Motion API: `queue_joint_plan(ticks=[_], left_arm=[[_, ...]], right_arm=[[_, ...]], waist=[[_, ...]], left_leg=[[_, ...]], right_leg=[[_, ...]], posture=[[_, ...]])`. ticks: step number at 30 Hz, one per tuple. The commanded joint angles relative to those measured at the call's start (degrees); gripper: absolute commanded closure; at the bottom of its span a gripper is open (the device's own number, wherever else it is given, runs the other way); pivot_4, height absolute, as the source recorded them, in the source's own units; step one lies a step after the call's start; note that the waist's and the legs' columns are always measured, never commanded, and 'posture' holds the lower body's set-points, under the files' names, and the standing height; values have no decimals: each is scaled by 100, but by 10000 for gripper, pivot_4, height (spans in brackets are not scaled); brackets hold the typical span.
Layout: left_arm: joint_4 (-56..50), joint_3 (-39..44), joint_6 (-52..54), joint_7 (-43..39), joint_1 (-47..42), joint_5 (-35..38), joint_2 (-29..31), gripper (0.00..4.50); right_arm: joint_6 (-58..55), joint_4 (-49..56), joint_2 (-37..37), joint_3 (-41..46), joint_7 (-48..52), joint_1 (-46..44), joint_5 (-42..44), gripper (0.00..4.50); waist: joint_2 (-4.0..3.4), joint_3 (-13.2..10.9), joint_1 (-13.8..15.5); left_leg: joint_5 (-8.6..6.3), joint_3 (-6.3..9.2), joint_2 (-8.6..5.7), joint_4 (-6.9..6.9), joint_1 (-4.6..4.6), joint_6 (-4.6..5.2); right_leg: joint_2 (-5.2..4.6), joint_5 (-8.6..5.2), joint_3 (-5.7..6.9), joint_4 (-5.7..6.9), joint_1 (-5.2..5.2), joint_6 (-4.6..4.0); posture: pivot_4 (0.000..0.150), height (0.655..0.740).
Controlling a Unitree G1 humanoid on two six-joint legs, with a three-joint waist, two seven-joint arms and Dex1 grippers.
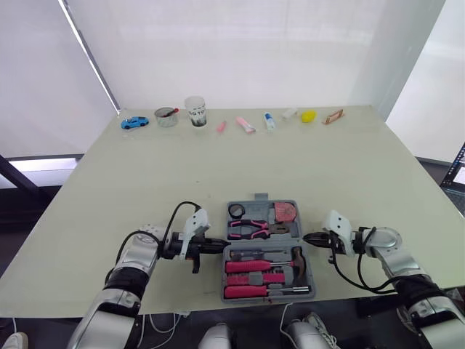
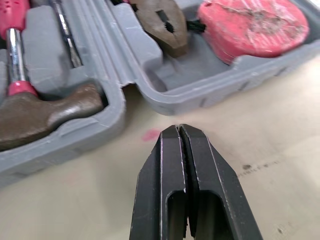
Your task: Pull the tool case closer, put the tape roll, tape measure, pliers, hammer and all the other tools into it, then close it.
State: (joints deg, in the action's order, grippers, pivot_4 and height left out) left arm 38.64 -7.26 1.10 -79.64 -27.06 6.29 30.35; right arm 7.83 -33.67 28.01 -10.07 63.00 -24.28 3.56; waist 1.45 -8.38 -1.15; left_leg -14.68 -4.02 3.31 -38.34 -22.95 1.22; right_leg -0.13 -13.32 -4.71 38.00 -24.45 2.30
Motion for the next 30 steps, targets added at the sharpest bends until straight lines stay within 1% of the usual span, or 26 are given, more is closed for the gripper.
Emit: queue_joint_plan(ticks=[1,7,12,13,15,17,19,20,21,22,25,28,30], left_arm=[[-152,-136,128,-114,220,-32,80,43352],[19,-48,-18,95,171,-68,149,43352],[183,274,-341,225,-1,117,320,43352],[158,343,-353,205,-13,196,356,44440],[73,482,-370,200,-24,332,418,45000],[-121,628,-262,205,12,488,473,45000],[-511,724,-196,34,175,665,584,45000],[-717,757,-147,-61,259,757,636,45000],[-991,781,-42,-157,360,872,690,45000],[-1305,791,98,-233,467,982,738,45000],[-2370,628,574,-228,802,1132,862,45000],[-3548,364,1215,-235,1150,1434,857,45000],[-3990,160,1367,-206,1329,1418,874,45000]], right_arm=[[-16,-21,42,261,-118,-144,148,44464],[-134,-92,-8,368,-173,-241,244,44464],[-931,88,-114,694,-143,-346,753,44464],[-1062,149,-112,730,-120,-341,821,42297],[-1280,256,-114,806,-112,-334,941,35752],[-1446,315,-119,892,-124,-341,1035,26213],[-1704,420,-110,1002,-102,-322,1197,15045],[-1849,487,-92,1036,-62,-299,1278,12460],[-2038,562,-73,1071,-28,-273,1366,10905],[-2250,641,-49,1101,9,-255,1456,380],[-3011,828,-17,1226,39,-324,1792,147],[-3682,855,36,1212,163,-527,1990,147],[-3978,788,75,1133,222,-671,1990,147]], waist=[[0,0,-1],[0,0,-21],[0,0,-64],[0,0,-81],[1,-1,-110],[1,-2,-115],[1,-1,-114],[1,-2,-114],[1,-2,-115],[1,-2,-109],[1,-2,-113],[0,-3,-112],[0,-3,-113]], left_leg=[[0,0,0,0,0,0],[0,-1,0,1,1,0],[0,1,0,1,1,0],[0,2,0,1,1,0],[0,3,1,1,1,0],[0,6,1,1,-1,0],[0,6,1,2,-3,0],[0,4,1,2,-3,0],[0,4,1,1,-7,0],[0,4,1,1,-7,0],[0,7,2,2,-8,0],[0,6,2,2,-9,0],[0,4,2,2,-7,0]], right_leg=[[0,0,0,0,0,0],[0,0,-1,0,0,0],[0,0,-1,4,0,0],[0,0,-1,4,0,0],[0,0,0,5,-1,-1],[1,0,1,5,-1,-1],[0,0,2,4,-2,0],[0,0,1,3,-2,0],[-1,1,1,1,-3,0],[-1,1,1,2,-3,0],[-1,0,3,1,-4,0],[-2,0,2,0,-4,0],[-3,0,1,0,-3,1]], posture=[[1500,7400],[1500,7400],[1500,7400],[1500,7400],[1500,7400],[1500,7400],[1500,7400],[1500,7400],[1500,7400],[1500,7400],[1500,7400],[1500,7400],[1500,7400]])
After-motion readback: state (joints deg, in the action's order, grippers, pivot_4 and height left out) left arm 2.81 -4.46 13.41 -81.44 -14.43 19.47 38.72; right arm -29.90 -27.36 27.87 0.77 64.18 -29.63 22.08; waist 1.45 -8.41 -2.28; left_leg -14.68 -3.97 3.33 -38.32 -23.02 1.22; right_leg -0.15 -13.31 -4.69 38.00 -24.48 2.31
